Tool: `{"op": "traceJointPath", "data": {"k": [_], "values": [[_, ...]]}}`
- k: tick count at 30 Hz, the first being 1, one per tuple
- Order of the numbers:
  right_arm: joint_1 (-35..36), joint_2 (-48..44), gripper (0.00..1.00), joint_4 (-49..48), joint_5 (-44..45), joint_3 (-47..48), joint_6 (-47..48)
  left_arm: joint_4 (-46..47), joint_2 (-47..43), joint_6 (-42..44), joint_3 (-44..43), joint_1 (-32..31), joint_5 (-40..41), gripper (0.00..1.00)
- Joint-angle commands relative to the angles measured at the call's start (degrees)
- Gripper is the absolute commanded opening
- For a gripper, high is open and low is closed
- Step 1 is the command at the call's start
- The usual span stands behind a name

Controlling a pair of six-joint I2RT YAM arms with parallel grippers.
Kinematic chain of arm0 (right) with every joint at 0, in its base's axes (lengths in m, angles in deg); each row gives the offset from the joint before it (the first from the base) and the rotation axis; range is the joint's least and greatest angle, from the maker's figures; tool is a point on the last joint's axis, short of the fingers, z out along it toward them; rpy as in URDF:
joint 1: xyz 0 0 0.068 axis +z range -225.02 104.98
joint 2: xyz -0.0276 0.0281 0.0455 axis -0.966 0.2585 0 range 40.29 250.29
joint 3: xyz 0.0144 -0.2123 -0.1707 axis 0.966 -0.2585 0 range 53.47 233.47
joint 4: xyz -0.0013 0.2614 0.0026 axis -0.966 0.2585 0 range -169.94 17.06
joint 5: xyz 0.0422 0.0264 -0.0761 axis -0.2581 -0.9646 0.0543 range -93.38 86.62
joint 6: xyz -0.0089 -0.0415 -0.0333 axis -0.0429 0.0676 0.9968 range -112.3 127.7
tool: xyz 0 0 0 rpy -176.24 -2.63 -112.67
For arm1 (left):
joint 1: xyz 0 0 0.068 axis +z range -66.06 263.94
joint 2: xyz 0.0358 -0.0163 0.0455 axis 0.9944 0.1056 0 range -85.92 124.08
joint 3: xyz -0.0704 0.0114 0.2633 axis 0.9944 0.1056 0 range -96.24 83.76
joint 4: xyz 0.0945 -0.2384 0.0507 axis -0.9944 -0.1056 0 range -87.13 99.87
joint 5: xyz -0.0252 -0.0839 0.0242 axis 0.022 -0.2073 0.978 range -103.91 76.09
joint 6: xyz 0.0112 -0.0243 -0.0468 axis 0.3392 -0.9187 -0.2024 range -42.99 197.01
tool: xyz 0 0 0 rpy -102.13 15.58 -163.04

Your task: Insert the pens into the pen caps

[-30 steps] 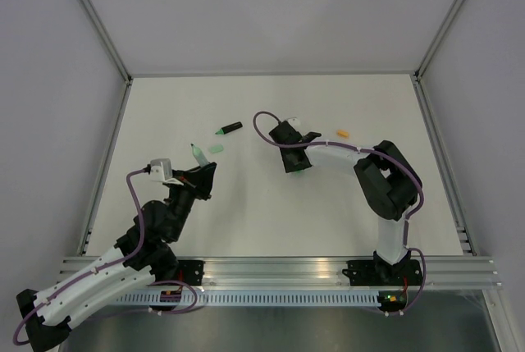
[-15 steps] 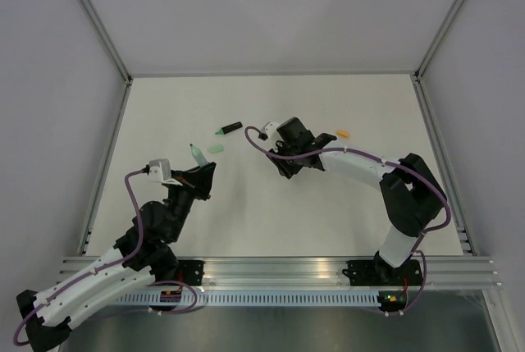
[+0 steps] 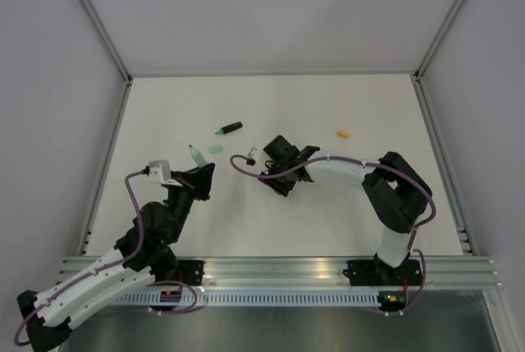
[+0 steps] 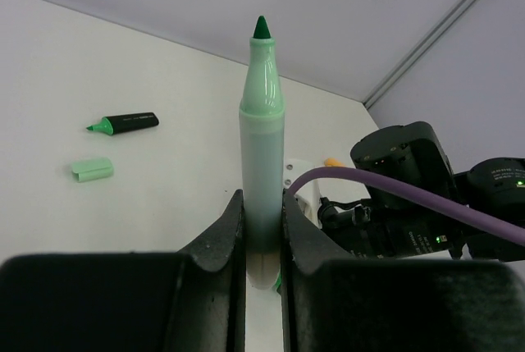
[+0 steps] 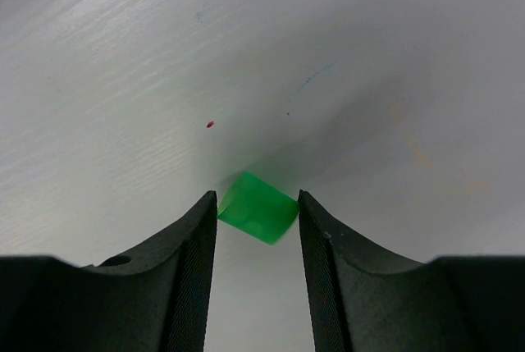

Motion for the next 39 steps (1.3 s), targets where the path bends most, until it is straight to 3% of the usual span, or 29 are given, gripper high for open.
{"op": "traceJointPath", "data": {"k": [1, 12, 19, 23, 24, 25, 29, 34, 39], "values": [[0.1, 0.7, 0.48, 0.2, 3.7, 0.2, 0.8, 0.0, -0.6, -1.5, 0.1, 0.1, 1.6, 0.02], [0.1, 2.8, 0.63, 2.8, 6.8, 3.0, -2.6, -0.2, -0.9, -1.6, 0.0, 0.1, 1.4, 0.02], [-0.1, -4.2, 0.65, 3.6, 10.1, 8.8, -14.8, -0.2, -0.9, -1.6, 0.1, 0.1, 1.9, 0.02], [-0.7, -7.2, 0.65, 8.0, 25.7, 13.8, -38.8, -0.3, -0.9, -1.5, 0.1, 0.1, 2.4, 0.02], [-1.0, -7.1, 0.64, 10.3, 30.2, 16.1, -51.7, -0.3, -1.2, -1.5, 0.1, 0.1, 2.5, 0.02], [-1.7, -6.7, 0.63, 16.4, 31.3, 17.3, -57.9, -0.6, -1.3, -1.6, 0.1, 0.1, 2.7, 0.02], [-5.3, -5.5, 0.59, 28.7, 27.3, 20.9, -83.4, -1.0, -2.1, -1.9, 0.3, 0.1, 3.3, 0.02], [-6.7, -4.6, 0.65, 29.9, 19.8, 16.5, -106.0, -1.6, -3.8, -1.6, 0.6, 0.1, 5.7, 0.02], [-6.1, 0.2, 0.64, 30.0, 12.0, 14.0, -115.7, -1.7, -4.5, -1.6, 0.8, 0.1, 6.1, 0.02]]}}
